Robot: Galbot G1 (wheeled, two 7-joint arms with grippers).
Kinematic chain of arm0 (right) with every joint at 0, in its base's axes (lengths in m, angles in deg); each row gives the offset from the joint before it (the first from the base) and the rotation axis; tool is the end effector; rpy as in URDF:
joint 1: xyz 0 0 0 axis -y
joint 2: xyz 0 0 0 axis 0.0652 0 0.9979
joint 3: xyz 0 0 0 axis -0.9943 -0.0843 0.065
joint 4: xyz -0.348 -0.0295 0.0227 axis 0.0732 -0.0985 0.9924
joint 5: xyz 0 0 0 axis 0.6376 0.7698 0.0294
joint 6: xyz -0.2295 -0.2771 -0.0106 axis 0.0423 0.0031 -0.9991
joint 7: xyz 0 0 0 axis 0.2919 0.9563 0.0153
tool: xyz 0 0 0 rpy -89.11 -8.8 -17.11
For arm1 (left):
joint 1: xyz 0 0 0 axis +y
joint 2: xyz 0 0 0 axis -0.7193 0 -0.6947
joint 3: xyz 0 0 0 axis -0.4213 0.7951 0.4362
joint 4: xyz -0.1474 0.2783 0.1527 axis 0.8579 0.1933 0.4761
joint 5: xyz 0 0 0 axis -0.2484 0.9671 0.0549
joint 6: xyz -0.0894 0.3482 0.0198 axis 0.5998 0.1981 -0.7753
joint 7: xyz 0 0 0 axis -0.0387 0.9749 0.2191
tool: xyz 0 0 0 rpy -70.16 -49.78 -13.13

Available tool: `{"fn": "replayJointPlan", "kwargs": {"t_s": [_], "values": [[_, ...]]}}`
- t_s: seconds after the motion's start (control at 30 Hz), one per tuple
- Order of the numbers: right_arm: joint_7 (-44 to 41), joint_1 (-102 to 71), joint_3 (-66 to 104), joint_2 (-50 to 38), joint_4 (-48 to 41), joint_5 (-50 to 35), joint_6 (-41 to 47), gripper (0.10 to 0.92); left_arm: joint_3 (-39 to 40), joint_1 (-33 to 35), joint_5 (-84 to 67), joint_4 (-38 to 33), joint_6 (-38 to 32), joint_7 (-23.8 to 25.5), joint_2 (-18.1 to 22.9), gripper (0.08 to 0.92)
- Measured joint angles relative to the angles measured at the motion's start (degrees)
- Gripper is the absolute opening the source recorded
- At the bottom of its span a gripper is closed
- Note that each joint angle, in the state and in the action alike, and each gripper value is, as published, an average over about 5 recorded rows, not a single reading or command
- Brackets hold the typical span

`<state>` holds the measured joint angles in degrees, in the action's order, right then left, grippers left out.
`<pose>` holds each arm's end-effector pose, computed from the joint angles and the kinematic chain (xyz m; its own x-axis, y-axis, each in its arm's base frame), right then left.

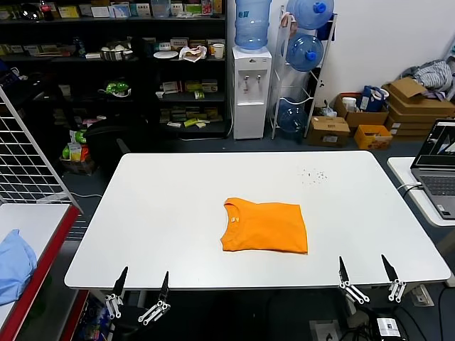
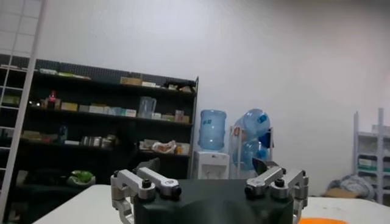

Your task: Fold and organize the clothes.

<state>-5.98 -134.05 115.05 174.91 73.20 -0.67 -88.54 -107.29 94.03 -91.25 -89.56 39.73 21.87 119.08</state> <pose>0.0700 -0.1051 -0.3375 -0.9971 0.0508 -0.0574 0.0570 0.9922 -0.1112 0.0606 0.0206 -0.3724 -0.9700 0.1523 -0.1894 0.1713 0.9813 -0.0879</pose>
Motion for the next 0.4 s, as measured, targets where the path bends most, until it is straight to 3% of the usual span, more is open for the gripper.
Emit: {"fn": "replayJointPlan", "kwargs": {"t_s": [0.4], "values": [[-0.28,-0.56,-0.01,1.19,-0.02,0.33,-1.02,0.921,-0.38,0.85,0.61,0.03,-0.16,0.03,0.33,0.921]]}}
